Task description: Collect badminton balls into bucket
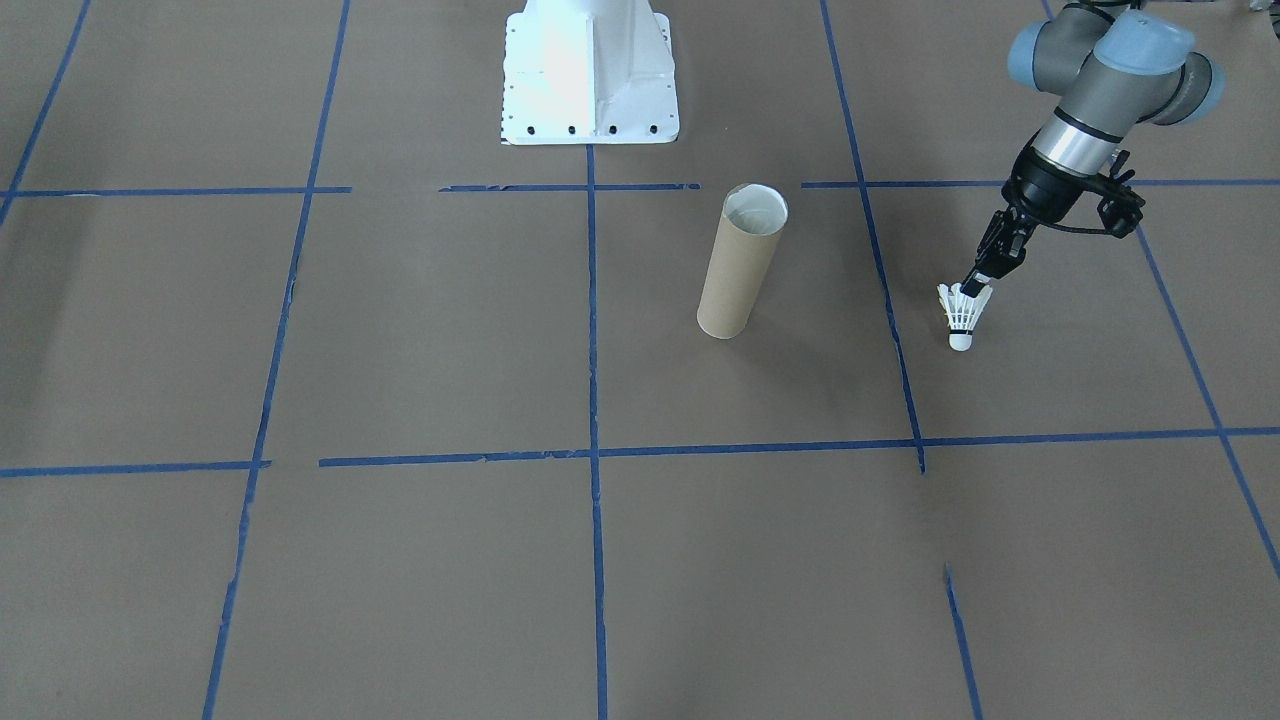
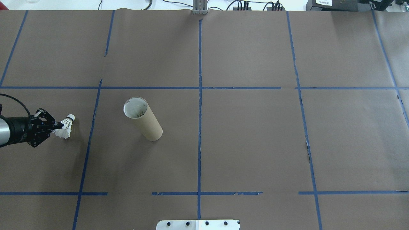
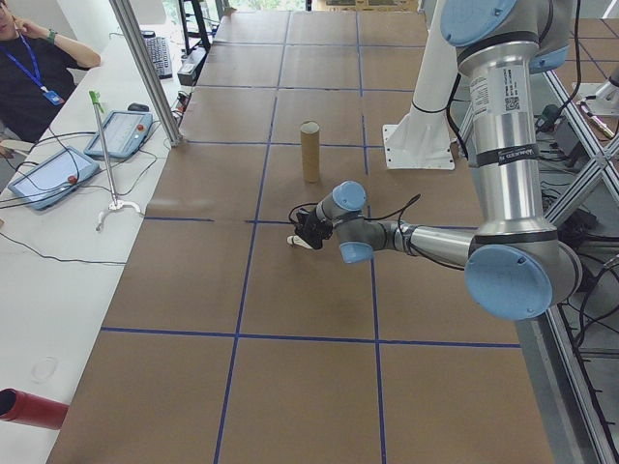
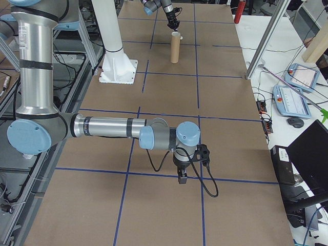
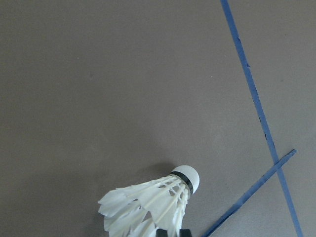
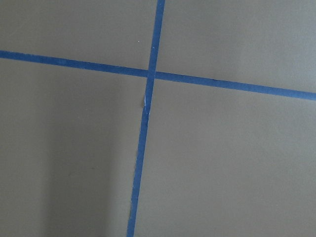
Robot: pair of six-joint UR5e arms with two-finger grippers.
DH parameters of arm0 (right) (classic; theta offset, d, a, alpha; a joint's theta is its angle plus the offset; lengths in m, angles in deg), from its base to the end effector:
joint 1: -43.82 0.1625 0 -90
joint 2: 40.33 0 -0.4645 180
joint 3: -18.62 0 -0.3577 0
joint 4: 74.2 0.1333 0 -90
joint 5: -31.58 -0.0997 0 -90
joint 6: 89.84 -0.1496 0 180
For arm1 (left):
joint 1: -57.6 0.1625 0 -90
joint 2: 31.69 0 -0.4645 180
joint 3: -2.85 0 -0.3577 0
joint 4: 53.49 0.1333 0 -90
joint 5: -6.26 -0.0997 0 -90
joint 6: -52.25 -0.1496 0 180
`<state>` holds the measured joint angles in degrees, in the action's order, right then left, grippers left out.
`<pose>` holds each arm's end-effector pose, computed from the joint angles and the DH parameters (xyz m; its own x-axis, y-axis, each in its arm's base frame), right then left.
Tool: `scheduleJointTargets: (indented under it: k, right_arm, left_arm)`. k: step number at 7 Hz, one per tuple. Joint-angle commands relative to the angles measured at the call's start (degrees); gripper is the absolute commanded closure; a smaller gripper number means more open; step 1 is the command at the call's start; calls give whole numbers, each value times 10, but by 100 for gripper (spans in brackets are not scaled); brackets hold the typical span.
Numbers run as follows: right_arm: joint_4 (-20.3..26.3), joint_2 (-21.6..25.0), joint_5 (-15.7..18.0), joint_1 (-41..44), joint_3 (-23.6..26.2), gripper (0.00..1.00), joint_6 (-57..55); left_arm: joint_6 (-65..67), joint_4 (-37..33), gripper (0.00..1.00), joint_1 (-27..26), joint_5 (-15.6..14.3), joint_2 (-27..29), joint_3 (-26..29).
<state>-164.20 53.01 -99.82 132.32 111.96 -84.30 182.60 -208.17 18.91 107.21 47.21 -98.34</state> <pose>0.0231 -0.4311 0.7384 0.7438 -0.1161 0.6582 0.0984 0.9931 0.0638 0.2807 -0.3592 0.5902 -0.0570 -0.7688 -0.6370 0.5809 0.4934 -0.6474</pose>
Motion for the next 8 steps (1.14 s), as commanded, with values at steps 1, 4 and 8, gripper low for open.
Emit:
scheduleJointTargets:
  k: [1,4,8]
  right_arm:
    - [0,0,0,0,0,0,0]
    - [0,0,0,0,0,0,0]
    - [0,0,0,0,0,0,0]
  left_arm:
    - [-8,0,100,-3,6,3,-5]
    - [-86,3,100,-45,79,2,-15]
    - [-452,126,100,-175,275,-1,-68]
